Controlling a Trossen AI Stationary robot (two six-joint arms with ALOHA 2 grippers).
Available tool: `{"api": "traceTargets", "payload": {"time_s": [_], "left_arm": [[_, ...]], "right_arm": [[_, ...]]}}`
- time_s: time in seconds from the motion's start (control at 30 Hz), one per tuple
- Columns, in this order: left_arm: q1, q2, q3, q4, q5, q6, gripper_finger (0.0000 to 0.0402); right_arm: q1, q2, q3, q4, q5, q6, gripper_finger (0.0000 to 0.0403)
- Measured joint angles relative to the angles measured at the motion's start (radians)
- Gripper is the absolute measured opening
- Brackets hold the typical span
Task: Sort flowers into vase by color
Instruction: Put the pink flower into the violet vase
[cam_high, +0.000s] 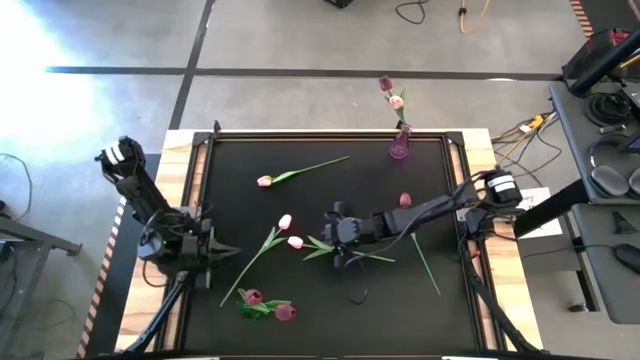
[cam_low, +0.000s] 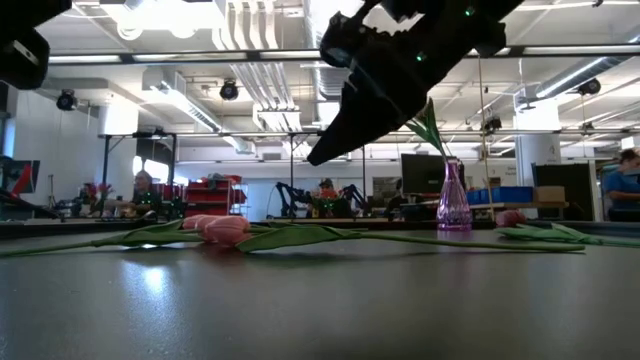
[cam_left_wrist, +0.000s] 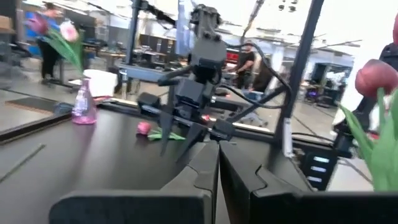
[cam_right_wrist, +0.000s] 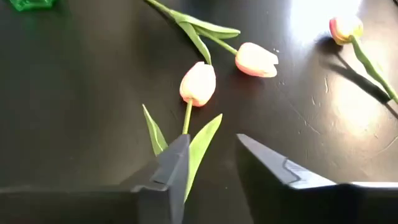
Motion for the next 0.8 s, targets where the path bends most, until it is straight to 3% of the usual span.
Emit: {"api": "traceTargets", "payload": {"time_s": [0.27,0.8], "left_arm": [[0.125,-0.028,-0.074,-0.039,0.136,-0.104,0.0000],[0.413,-0.152,-0.074,-0.327,0.411,-0.128,0.0000]], "right_arm": [[0.000,-0.015,0.016,-0.027,0.003,0.016,0.0189],[-0.002,-0.018,0.068,-0.159,0.004,0.070,0.0171]]}}
